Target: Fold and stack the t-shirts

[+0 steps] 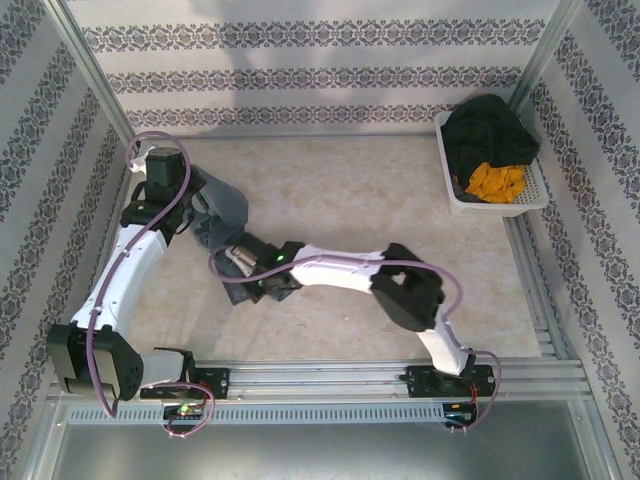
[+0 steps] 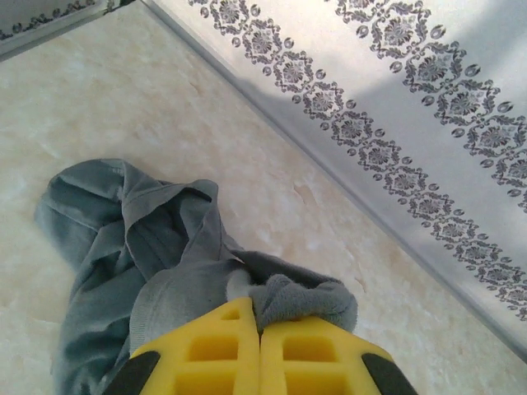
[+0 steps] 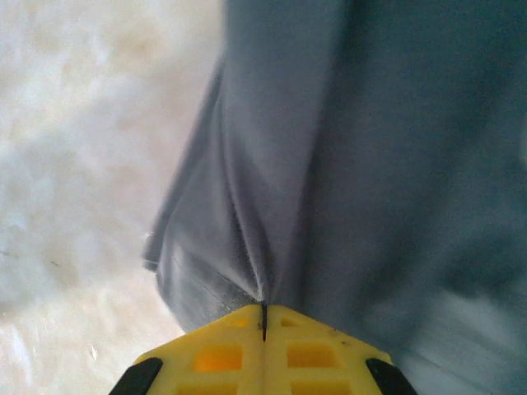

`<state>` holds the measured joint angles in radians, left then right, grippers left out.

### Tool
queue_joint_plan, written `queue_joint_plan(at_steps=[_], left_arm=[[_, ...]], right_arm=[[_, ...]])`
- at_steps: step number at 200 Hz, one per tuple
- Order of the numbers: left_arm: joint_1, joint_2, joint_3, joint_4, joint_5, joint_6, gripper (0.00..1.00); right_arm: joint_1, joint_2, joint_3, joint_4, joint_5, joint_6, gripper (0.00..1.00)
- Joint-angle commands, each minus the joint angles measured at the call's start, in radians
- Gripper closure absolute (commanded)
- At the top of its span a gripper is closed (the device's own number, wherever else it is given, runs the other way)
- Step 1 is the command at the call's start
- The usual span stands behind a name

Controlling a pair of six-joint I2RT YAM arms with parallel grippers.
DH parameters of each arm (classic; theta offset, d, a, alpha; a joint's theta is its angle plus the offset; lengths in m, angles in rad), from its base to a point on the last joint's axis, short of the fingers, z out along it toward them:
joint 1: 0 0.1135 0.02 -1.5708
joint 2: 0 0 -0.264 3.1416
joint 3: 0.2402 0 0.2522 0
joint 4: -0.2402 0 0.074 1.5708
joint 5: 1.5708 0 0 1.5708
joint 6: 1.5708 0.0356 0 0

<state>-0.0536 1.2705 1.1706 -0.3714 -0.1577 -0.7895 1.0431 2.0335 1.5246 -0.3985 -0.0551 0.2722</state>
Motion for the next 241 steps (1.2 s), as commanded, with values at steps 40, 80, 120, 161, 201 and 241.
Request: queue_joint_plan(at_steps=[40, 80, 120, 161, 201, 241], left_arm=[[0.044, -0.075, 0.034, -0.033, 0.083, -0.021, 1.00], [0.046, -0.164, 0.000, 0.035, 0.150, -0.025, 1.00], [0.045, -0.333, -0.053, 0.156, 0.205, -0.018, 1.00], [0.046, -0.468, -0.012, 0.259, 0.201, -0.040, 1.00], [0.045, -0.436, 0.141, 0.317, 0.182, -0.089, 1.00], [0.044, -0.268, 0.239, 0.349, 0.202, -0.163, 1.00]], right_arm=[[-0.316, -0.475, -0.201, 0.020, 0.096, 0.126, 1.00], [-0.522, -0.654, -0.187, 0.031, 0.092, 0.138, 1.00], [-0.625, -0.826, -0.167, 0.078, 0.106, 0.114, 1.00], [-0.650, -1.027, -0.163, 0.148, 0.218, 0.075, 1.00], [-0.696, -1.093, -0.055, 0.154, 0.320, 0.035, 1.00], [-0.864, -0.931, 0.046, 0.184, 0.218, 0.142, 1.00]])
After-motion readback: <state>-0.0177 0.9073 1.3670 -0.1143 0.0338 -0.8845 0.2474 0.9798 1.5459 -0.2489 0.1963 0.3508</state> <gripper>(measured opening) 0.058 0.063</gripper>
